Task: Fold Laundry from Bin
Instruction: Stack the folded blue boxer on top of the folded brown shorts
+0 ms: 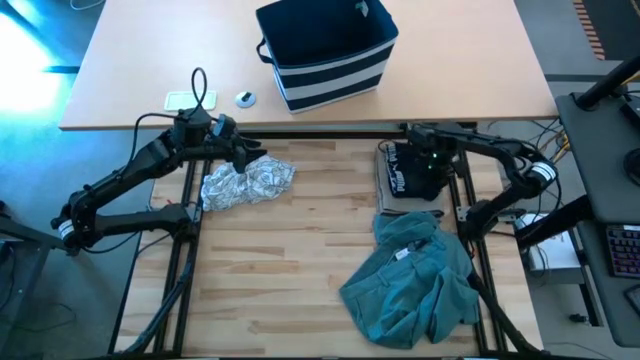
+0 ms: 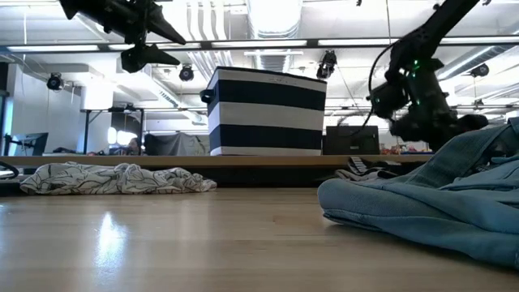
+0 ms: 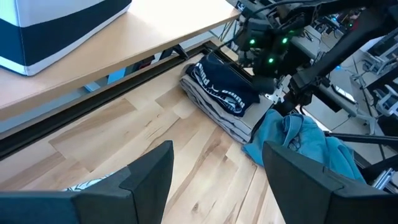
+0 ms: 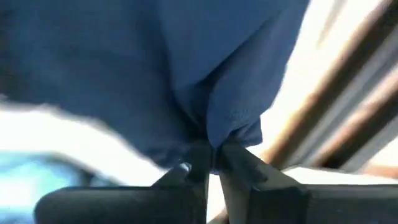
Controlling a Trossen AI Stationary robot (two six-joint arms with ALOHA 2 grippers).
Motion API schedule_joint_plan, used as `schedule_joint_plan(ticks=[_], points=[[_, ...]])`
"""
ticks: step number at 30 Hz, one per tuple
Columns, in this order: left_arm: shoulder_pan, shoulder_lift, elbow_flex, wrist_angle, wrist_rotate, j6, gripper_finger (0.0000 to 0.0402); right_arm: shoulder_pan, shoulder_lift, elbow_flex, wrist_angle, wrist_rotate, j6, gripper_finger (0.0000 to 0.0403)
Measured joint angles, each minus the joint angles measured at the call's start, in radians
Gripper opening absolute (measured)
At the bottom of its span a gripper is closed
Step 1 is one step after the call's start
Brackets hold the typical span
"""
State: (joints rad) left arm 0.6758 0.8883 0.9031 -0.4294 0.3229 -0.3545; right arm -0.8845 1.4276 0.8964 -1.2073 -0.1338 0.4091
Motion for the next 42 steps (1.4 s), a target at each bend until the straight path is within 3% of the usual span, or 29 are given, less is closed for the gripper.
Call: schedule_joint_plan(ticks=[4,8,11,15,20,24,28,31,37,42], points=[[0.000,0.000,0.000,-0.010,0.000,0.002,0.0230,0.002,-0.080,0.043,-0.004,-0.237,0.067,0.0012],[0.000,0.000,0.000,-0.024,0.000,0.002,0.0230,0.003,-0.176,0.085,-0.015,-0.290,0.106,0.0010],[0.000,0.000,0.000,-0.027,0.000,0.002,0.0230,0.002,-0.224,0.072,-0.069,-0.257,0.110,0.0010],[0.000,0.000,0.000,-0.027,0.001,0.005,0.0230,0.003,-0.235,0.009,-0.137,-0.125,0.096,0.0020],[0.000,0.000,0.000,-0.027,0.001,0.006,0.0230,0.003,-0.227,-0.029,-0.145,-0.078,0.088,0.0072],[0.000,0.000,0.000,-0.026,0.001,0.005,0.0230,0.002,-0.228,0.036,-0.158,-0.072,0.089,0.0129],[0.000,0.000,0.000,-0.026,0.001,-0.009,0.0230,0.002,-0.228,0.143,-0.157,0.017,0.100,0.0162],[0.000,0.000,0.000,-0.026,0.001,-0.017,0.0230,0.002,-0.212,0.173,-0.120,0.032,0.094,0.0141],[0.000,0.000,0.000,-0.026,0.001,-0.025,0.0230,0.002,-0.114,0.076,-0.004,0.041,0.050,0.0022],[0.000,-0.001,0.000,-0.027,0.001,-0.032,0.0230,-0.006,0.009,0.000,0.001,0.274,0.035,0.0010]])
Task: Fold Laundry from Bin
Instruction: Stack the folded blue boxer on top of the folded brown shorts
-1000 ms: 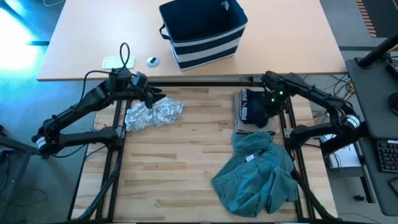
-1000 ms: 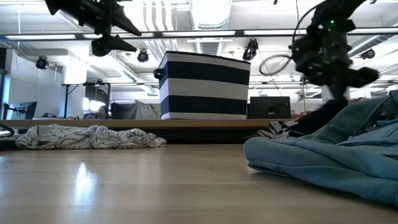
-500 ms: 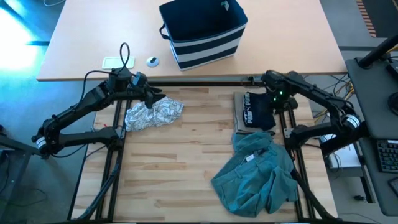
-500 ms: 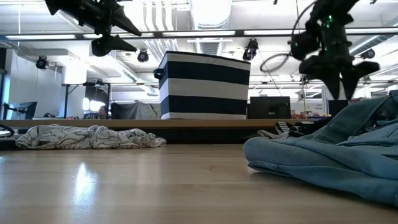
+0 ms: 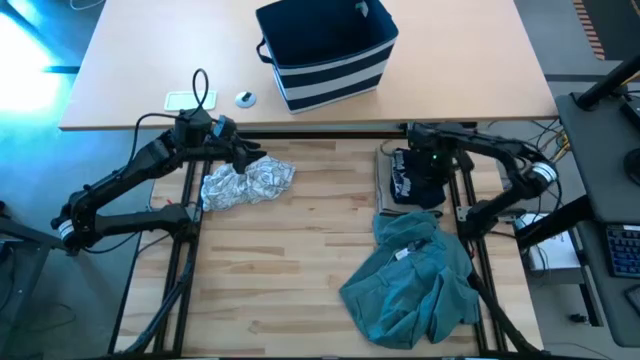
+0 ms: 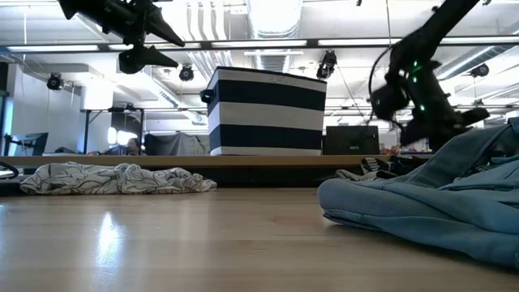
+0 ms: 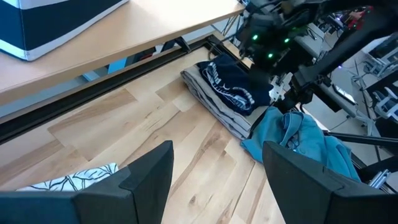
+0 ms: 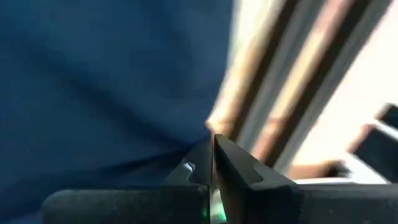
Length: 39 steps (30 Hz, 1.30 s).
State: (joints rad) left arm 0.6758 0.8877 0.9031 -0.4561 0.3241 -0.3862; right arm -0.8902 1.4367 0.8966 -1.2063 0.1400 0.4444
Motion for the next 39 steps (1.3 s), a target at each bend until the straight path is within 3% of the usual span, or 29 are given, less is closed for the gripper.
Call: schedule_joint_plan(ticks=[5,9,14,17,20,26,34,39], points=[[0.000,-0.001,0.000,0.000,0.000,-0.001,0.0230,0.003,0.041,0.034,-0.016,0.042,-0.038,0.0009],[0.000,-0.001,0.000,0.000,0.000,-0.008,0.0230,0.001,0.004,0.133,-0.094,0.045,-0.049,0.0011],[0.000,-0.001,0.000,0.000,0.000,-0.008,0.0230,0.002,-0.042,0.176,-0.056,0.017,-0.048,0.0014],[0.000,-0.001,0.000,0.000,0.000,-0.008,0.0230,0.001,-0.026,0.134,0.050,-0.010,-0.047,0.0010],[0.000,-0.001,0.000,0.000,0.000,-0.010,0.0230,0.007,0.006,0.073,0.226,-0.101,-0.044,0.0010],[0.000,-0.001,0.000,0.000,0.000,-0.012,0.0230,0.007,0.112,0.048,0.480,-0.138,-0.067,0.0009],[0.000,-0.002,0.000,0.000,0.000,-0.031,0.0230,0.027,0.040,0.222,0.264,-0.152,-0.105,0.0009],[0.000,-0.002,0.000,0.000,0.000,-0.035,0.0230,0.070,0.001,0.203,0.213,-0.200,-0.108,0.0009]])
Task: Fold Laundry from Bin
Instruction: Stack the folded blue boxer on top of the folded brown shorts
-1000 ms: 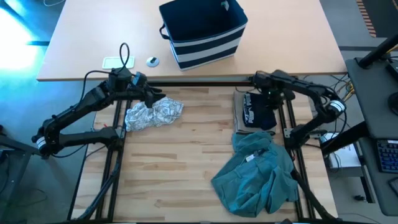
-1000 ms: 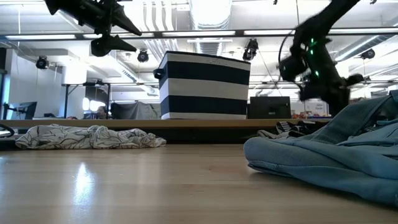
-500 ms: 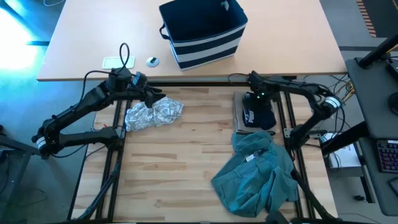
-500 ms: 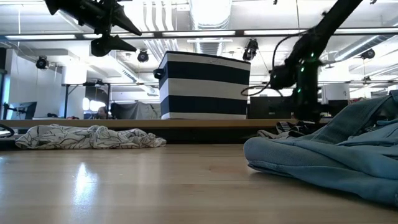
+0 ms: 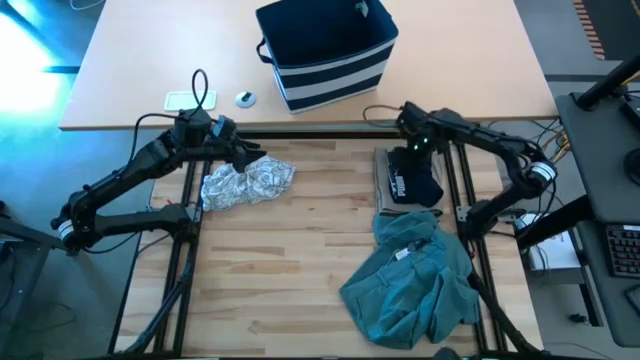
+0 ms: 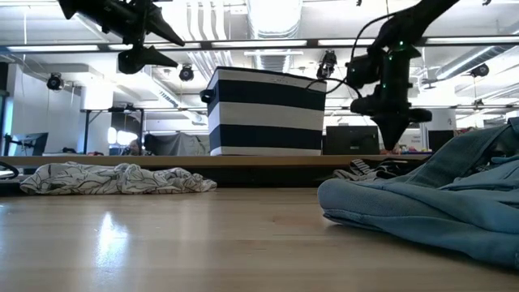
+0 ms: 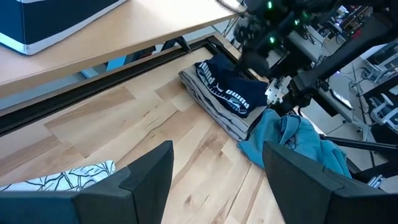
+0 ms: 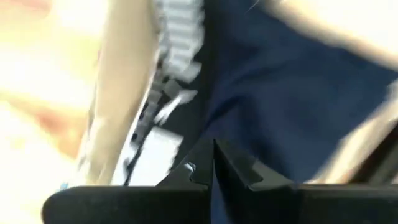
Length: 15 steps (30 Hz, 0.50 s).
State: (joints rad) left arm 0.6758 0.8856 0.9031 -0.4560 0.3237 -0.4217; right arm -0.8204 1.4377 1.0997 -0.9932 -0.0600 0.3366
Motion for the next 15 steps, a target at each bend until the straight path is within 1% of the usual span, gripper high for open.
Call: schedule_joint_plan(ticks=[3,9,10,12,14,15], points=[[0.000,0.000,0.000,0.000,0.000,-0.007,0.0230,0.051,0.005,-0.058,0.006,-0.022,0.015,0.0009],[0.000,0.003,0.000,0.003,0.000,-0.007,0.0230,0.150,0.040,-0.179,0.159,-0.026,0.052,0.0009],[0.000,0.003,0.000,0.004,0.000,-0.006,0.0230,0.158,0.048,-0.183,0.176,-0.034,0.056,0.0009],[0.000,0.003,0.000,0.004,0.000,-0.002,0.0230,0.167,0.052,-0.177,0.196,-0.090,0.057,0.0009],[0.000,0.003,0.000,0.004,0.000,-0.001,0.0230,0.175,0.044,-0.148,0.197,-0.152,0.057,0.0009],[0.000,0.003,0.000,0.005,0.000,-0.001,0.0230,0.179,0.034,-0.128,0.181,-0.161,0.056,0.0009]])
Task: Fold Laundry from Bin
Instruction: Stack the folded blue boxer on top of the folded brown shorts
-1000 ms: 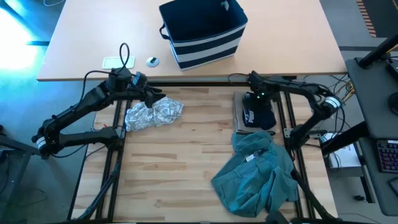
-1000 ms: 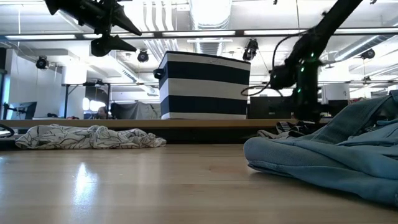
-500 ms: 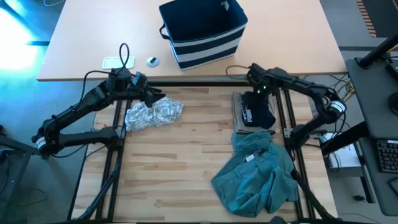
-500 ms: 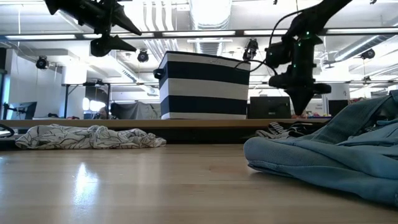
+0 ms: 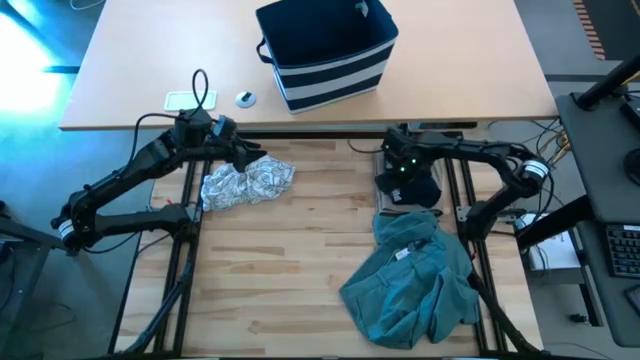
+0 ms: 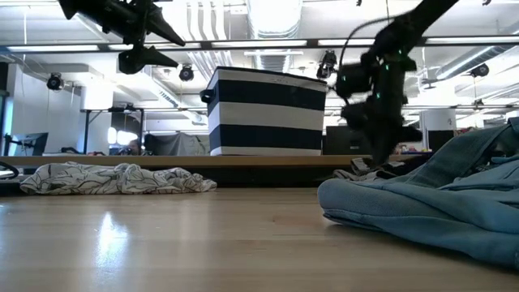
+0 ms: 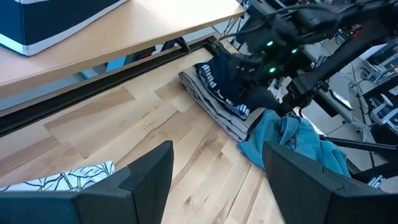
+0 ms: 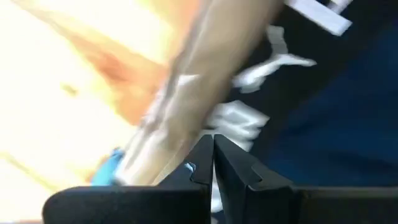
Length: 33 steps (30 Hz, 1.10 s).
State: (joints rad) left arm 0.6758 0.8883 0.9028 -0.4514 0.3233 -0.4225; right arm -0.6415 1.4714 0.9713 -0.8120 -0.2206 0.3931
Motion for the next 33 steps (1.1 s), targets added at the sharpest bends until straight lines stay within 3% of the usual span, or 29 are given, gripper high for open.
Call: schedule_joint_plan(ticks=[2,8,14,20,24,27,33], points=[[0.000,0.000,0.000,0.001,0.000,-0.003,0.0230,0.000,-0.029,0.040,-0.069,0.015,-0.004,0.0009],[0.000,0.000,0.000,-0.002,0.000,-0.014,0.0230,-0.002,-0.101,0.100,-0.393,0.198,0.016,0.0009],[0.000,0.000,0.000,-0.004,0.000,-0.008,0.0230,0.011,-0.155,-0.049,-0.476,0.297,0.128,0.0009],[0.000,0.000,0.000,-0.005,0.000,0.010,0.0230,0.035,-0.166,-0.255,-0.296,0.191,0.224,0.0009],[0.000,0.000,0.000,-0.005,0.000,0.013,0.0230,0.041,-0.172,-0.296,-0.236,0.143,0.266,0.0009],[0.000,0.000,0.000,-0.005,0.000,0.021,0.0230,0.040,-0.185,-0.247,-0.305,0.138,0.252,0.0009],[0.000,0.000,0.000,-0.006,0.000,0.021,0.0230,0.039,-0.246,-0.022,-0.457,0.170,0.226,0.0009]])
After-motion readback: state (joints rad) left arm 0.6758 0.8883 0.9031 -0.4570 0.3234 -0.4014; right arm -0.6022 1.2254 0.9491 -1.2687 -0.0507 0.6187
